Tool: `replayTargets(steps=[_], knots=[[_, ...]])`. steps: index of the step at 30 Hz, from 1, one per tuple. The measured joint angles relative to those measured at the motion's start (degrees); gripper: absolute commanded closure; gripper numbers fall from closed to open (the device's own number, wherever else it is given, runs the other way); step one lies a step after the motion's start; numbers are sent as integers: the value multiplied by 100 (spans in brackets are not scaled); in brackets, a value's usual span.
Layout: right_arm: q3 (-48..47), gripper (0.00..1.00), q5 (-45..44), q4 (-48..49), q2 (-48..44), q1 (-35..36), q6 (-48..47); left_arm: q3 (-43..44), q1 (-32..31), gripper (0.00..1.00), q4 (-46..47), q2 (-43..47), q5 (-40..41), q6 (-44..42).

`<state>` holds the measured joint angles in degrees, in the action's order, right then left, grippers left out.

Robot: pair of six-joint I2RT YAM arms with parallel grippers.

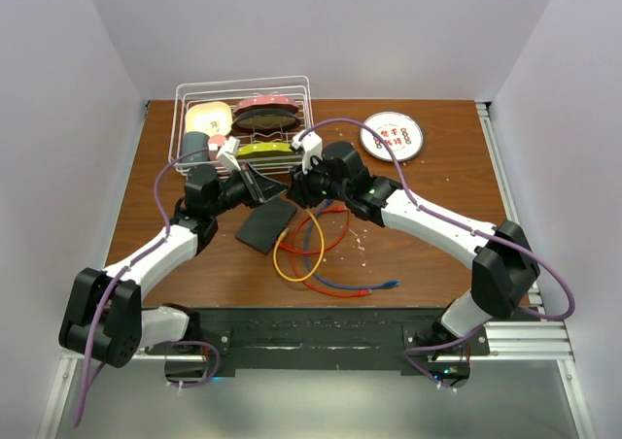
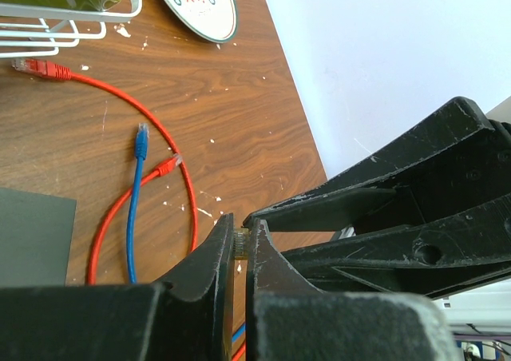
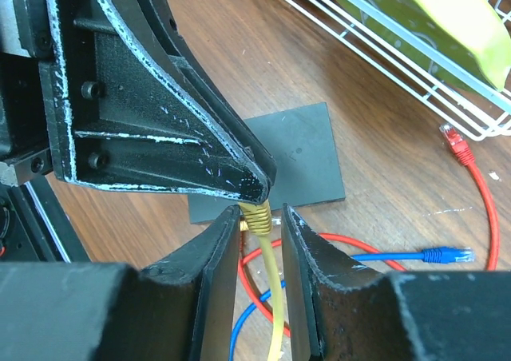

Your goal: Insert the plug into the switch port

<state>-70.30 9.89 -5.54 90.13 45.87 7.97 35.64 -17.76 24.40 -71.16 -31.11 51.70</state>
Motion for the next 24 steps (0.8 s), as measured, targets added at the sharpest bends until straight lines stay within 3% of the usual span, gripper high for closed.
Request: replayTargets(steps=[5,24], knots=[[0,62,15,0,0,0,0,-42,0,100,20,0,0,2],[50,64,144,0,2,0,-2,-85,0,100,24,4,2,22]])
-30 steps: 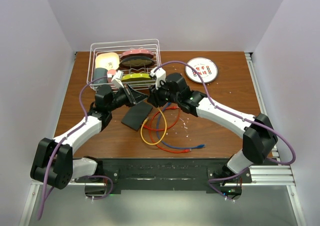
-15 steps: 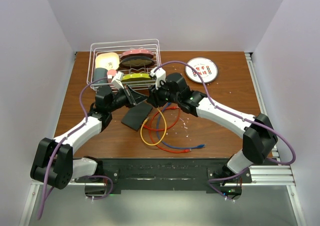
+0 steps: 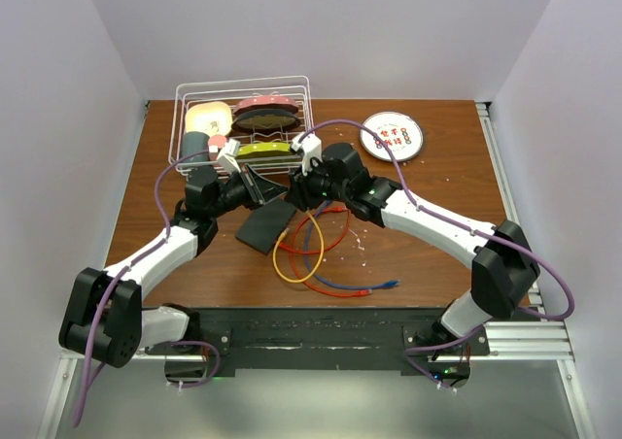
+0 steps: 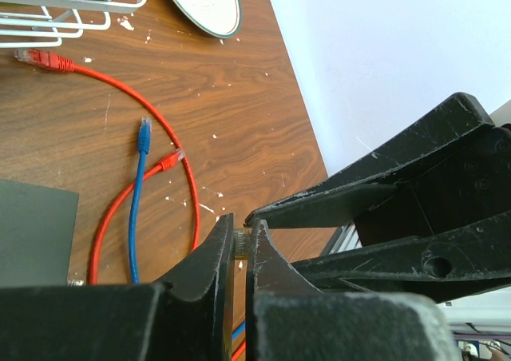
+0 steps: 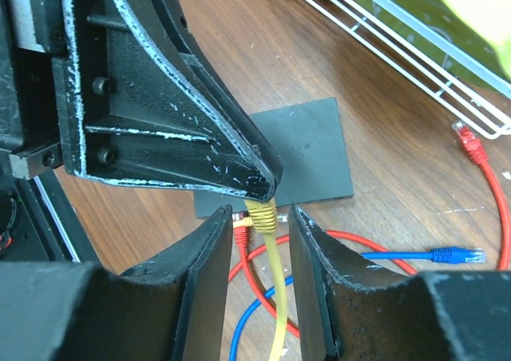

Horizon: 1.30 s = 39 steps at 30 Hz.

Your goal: Insert the plug into the switch port

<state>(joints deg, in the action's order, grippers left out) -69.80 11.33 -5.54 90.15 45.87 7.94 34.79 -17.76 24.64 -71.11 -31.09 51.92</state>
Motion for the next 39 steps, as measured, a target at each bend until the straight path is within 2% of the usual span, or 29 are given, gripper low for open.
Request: replayTargets(steps=[6,12,15,16,17,18,24,26,27,29,30,31,33,39], knots=[[22,70,22,15,0,0,0,0,0,100,0,20,0,2],[63,70,31,42,28,0,0,0,0,100,0,50,0,4],[74,79,31,42,35,0,0,0,0,100,4,57,0,4],[79,84,33,44,35,0,0,0,0,100,2,59,0,4],[79,95,35,46,35,0,0,0,0,100,4,59,2,4],[81,99,37,44,35,0,-2,0,0,100,2,59,2,4],[83,100,61,48,55,0,-26,0,0,99,-24,59,24,2],[83,100,59,48,55,0,-26,0,0,92,-24,59,26,2],[83,100,59,48,55,0,-26,0,0,77,-24,59,26,2],[83,100,59,48,55,0,-26,0,0,57,-22,59,28,-17],[83,100,50,52,55,0,-26,-2,0,40,-20,59,28,-4],[83,100,35,42,55,0,-26,-2,0,34,-13,61,24,-2],[83,100,4,9,55,0,-28,0,0,23,-26,66,24,-37],[162,100,-734,-245,-105,-50,-68,87,57,12,-525,205,264,-249]])
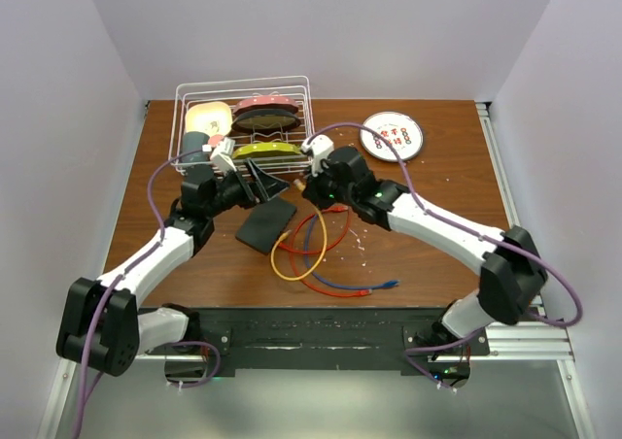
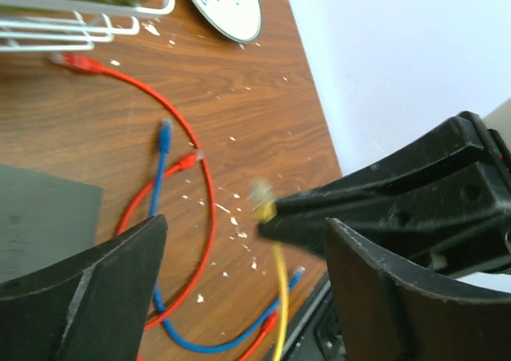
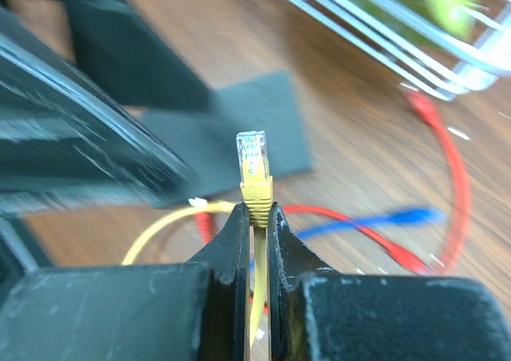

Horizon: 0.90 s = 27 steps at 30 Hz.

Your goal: Insert the plug into the switch port

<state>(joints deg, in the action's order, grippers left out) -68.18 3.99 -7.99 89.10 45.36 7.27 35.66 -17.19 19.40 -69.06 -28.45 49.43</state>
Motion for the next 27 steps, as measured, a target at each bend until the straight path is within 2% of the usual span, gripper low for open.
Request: replayTargets(steps=[3,9,13,17,23,27], knots=[[203,100,-520,-227,-525,-168,0,101,129,11,-254,144,175,-142],[481,100,-2179,-313,-2339,-662,-66,295,444,11,-649,260,413,-479],[472,100,-2876,-199,-2872,-649,-332,315,575,11,-872,238,496,-680],[299,100,-2806,-234,-2288,-647,-586,341,737,11,-1049,92,516,-870],[251,100,-1733,-588,-236,-417,-817,354,1165,12,-1340,-262,575,-1335],[273,100,-938,-835,568,4,-933,352,1440,14,-1329,-634,560,-1613]])
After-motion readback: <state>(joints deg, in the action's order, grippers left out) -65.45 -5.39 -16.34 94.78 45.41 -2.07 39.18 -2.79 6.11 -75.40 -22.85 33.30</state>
